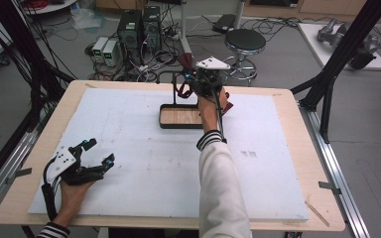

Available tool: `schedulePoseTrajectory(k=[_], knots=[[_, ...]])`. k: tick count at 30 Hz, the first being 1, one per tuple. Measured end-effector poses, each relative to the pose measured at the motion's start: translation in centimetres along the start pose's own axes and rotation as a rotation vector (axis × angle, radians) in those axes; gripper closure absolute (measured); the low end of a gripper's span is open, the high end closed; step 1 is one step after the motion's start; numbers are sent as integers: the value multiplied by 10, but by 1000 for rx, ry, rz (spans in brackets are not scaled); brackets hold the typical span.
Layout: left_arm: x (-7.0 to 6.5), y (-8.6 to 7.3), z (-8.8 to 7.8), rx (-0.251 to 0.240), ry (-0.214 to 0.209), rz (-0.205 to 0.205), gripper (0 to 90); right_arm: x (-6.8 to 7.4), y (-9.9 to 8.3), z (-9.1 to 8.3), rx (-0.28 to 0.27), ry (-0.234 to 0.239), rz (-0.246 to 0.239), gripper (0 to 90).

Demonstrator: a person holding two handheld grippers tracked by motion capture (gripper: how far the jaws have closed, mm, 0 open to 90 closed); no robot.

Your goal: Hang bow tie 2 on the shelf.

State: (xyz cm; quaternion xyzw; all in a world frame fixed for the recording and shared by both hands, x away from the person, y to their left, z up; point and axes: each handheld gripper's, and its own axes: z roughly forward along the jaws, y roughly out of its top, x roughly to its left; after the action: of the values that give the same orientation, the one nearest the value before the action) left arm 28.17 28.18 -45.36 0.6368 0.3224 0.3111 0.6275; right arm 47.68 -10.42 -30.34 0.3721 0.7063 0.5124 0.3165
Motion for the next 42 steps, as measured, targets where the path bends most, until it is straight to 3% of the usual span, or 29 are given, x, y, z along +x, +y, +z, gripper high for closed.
schedulePoseTrajectory(k=[14, 24, 29, 32, 33, 34, 40, 42], knots=[[0, 0, 0, 1, 0, 2, 118, -1, 0, -2, 23, -20, -15, 692], [0, 0, 0, 1, 1, 7, 118, -1, 3, -9, 7, -28, -15, 636], [0, 0, 1, 5, 2, 7, 118, 2, 8, -18, -3, -10, -15, 510], [0, 0, 1, 8, 4, 8, 117, 4, 10, -23, -2, -10, -29, 386], [-1, 0, 1, 7, 5, 9, 117, 4, 10, -23, -2, -10, -29, 386], [0, 0, 1, 7, 5, 8, 117, 3, 11, -26, -10, 2, -13, 292], [0, 0, 1, 9, 3, 8, 118, -3, 14, -40, -16, 7, 6, 202], [0, 0, 1, 9, 3, 10, 117, -7, 17, -53, -16, 21, 13, 177]])
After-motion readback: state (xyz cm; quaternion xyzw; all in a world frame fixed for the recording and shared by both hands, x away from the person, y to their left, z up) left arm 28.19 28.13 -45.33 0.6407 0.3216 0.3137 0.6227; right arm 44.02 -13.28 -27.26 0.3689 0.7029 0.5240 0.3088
